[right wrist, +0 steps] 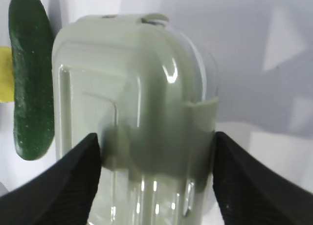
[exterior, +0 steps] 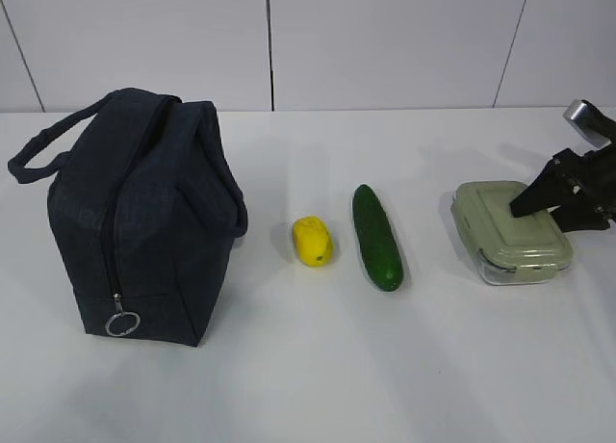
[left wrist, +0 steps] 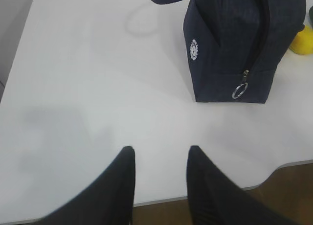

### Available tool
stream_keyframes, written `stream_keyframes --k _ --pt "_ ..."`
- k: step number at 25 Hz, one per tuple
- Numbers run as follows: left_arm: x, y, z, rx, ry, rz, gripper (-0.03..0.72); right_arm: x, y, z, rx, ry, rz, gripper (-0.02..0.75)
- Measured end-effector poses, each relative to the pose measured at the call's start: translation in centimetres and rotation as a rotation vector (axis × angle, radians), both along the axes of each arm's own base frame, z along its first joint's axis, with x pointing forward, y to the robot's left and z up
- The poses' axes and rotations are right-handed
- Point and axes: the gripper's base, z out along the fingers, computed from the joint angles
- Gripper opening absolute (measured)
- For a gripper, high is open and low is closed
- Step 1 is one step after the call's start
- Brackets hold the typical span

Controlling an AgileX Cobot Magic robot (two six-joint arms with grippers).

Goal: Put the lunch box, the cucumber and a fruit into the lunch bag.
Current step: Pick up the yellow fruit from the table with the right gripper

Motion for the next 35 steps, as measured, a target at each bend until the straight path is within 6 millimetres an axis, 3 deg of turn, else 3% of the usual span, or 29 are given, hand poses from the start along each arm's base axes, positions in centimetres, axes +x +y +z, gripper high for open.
stream_keyframes --k 8,16,35 --pt "0.0 0.0 0.0 0.000 0.000 0.000 0.238 0.0 0.1 0.3 -0.020 0.013 -0.012 0.535" --pt "0.0 0.0 0.0 0.000 0.000 0.000 0.238 0.3 2.2 0.2 -0.046 0.035 0.038 0.580" --pt "0.0 0.0 0.0 0.000 0.000 0.000 0.238 -0.1 2.3 0.6 -0.096 0.071 0.075 0.533"
